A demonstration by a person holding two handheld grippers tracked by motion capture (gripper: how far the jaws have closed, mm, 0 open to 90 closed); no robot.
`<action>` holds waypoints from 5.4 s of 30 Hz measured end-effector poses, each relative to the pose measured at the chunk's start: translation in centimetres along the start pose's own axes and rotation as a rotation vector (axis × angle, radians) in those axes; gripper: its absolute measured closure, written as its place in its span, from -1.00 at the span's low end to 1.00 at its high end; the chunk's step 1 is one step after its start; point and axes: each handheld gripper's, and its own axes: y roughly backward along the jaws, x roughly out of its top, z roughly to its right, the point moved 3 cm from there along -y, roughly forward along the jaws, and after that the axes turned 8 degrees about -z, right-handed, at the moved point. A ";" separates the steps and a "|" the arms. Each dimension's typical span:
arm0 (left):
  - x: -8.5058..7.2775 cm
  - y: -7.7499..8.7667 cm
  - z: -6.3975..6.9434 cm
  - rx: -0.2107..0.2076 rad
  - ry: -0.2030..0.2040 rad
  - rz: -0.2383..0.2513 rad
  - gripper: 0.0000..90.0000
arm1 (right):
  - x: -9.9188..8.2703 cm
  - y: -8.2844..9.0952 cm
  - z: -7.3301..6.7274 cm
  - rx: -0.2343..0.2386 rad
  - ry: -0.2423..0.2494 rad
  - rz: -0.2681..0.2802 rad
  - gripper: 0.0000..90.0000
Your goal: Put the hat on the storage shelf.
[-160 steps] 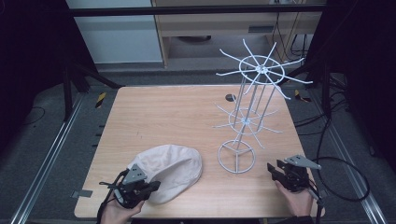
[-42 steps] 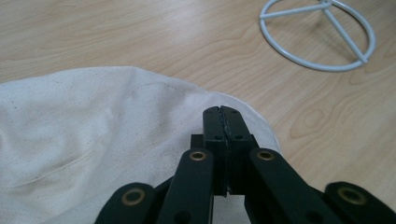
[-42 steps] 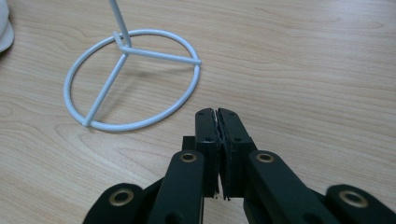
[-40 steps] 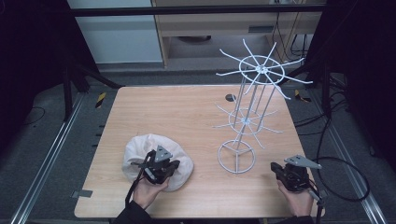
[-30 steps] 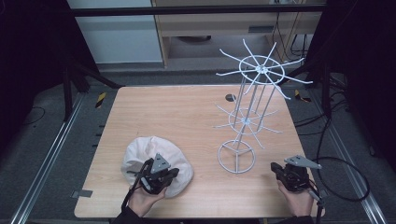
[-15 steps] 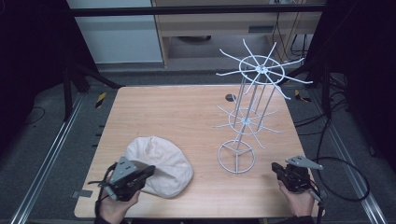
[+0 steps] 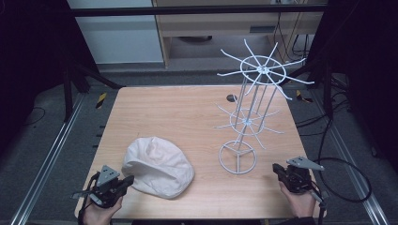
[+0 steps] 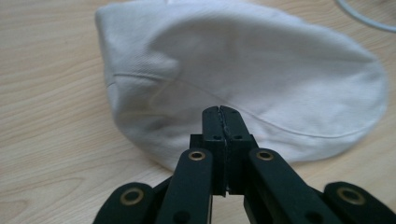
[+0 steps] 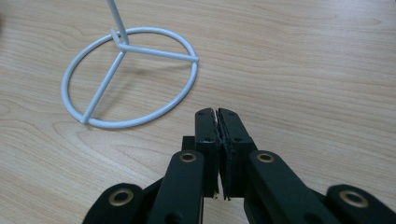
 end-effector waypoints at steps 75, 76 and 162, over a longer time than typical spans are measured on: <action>9.7 -7.0 7.4 -0.051 -0.171 0.079 1.00 | -0.1 -0.1 0.1 0.002 -0.002 -0.003 0.93; 9.8 -7.6 7.3 -0.044 -0.166 0.062 1.00 | -0.1 -0.1 0.1 0.002 -0.001 -0.003 0.93; 7.1 -5.7 -3.1 0.052 0.116 -0.124 0.93 | -0.2 -0.5 0.1 0.018 -0.009 -0.031 0.78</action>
